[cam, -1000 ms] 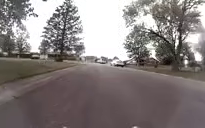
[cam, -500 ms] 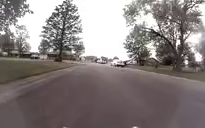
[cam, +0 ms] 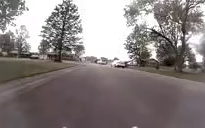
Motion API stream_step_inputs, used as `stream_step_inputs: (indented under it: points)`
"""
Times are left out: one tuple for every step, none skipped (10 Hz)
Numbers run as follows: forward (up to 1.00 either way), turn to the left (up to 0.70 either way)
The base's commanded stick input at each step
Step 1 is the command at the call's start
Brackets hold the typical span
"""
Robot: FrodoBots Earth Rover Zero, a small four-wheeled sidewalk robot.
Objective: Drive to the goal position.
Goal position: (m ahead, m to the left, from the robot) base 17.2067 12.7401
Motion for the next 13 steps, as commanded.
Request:
stream_step_inputs:
  points:
    - [0.7,0.0]
    - [0.7,0.0]
    - [0.7,0.0]
    - [0.7,0.0]
    - [0.7,0.0]
    - [0.7,0.0]
    - [0.7,0.0]
    - [0.7,0.0]
    - [0.7,0.0]
    - [0.7,0.0]
    - [0.7,0.0]
    - [0.7,0.0]
    - [0.7,0.0]
